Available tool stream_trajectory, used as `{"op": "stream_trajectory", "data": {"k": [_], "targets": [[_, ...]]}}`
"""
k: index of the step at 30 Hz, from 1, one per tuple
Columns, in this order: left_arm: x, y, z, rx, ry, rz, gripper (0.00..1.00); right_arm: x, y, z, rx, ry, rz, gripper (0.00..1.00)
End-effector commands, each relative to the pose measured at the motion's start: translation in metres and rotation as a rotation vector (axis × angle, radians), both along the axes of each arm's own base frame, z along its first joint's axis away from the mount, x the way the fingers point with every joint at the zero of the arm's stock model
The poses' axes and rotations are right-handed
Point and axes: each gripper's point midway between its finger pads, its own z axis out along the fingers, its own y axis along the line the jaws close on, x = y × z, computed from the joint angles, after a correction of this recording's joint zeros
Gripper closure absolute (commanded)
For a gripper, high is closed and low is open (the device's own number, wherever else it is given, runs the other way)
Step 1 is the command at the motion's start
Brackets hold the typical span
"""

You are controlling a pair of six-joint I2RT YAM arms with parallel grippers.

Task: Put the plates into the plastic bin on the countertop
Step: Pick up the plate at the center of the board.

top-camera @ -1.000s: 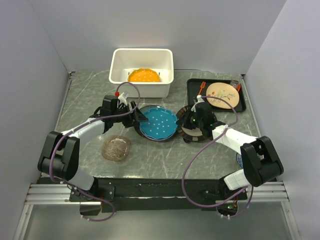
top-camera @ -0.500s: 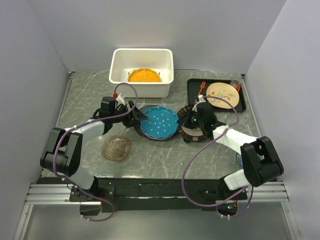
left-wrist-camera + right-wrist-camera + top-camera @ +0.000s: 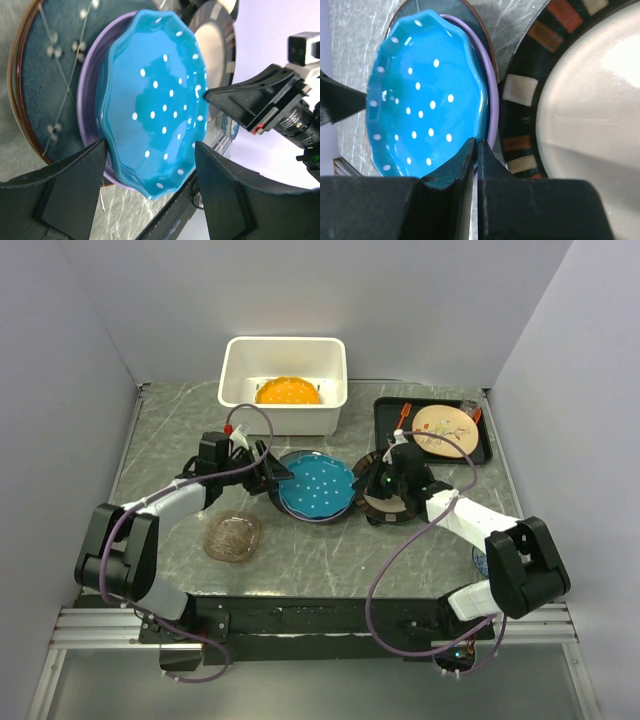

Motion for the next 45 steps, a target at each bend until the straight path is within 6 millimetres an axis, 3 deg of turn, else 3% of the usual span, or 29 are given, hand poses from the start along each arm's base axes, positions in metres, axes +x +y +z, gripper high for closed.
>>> {"op": "stream_trajectory", "data": {"k": [1,10,15,24,34,40,45], "targets": [[0.000,-0.018,0.080,-0.101,-0.221,-0.091,0.26,0.005,0.048,0.064,0.142,-0.124,0.146,1.00],[0.004,0.004,0.089,-0.055,-0.255,-0.023,0.25,0.007,0.069,0.061,0.148,-0.114,0.194,1.00],[0.004,0.013,0.075,-0.020,-0.216,-0.005,0.25,0.010,0.083,0.048,0.143,-0.089,0.216,1.00],[0.004,0.025,0.025,0.097,-0.073,0.019,0.25,0.011,0.086,0.016,0.119,-0.022,0.205,1.00],[0.001,0.030,-0.018,0.173,0.081,0.011,0.29,0.009,0.088,0.011,0.112,-0.010,0.211,1.00],[0.004,0.029,-0.017,0.169,0.077,0.014,0.42,0.009,0.087,0.008,0.107,-0.005,0.211,1.00],[0.007,0.037,-0.012,0.221,0.069,0.046,0.45,0.009,0.086,0.006,0.101,-0.004,0.205,1.00]]}}
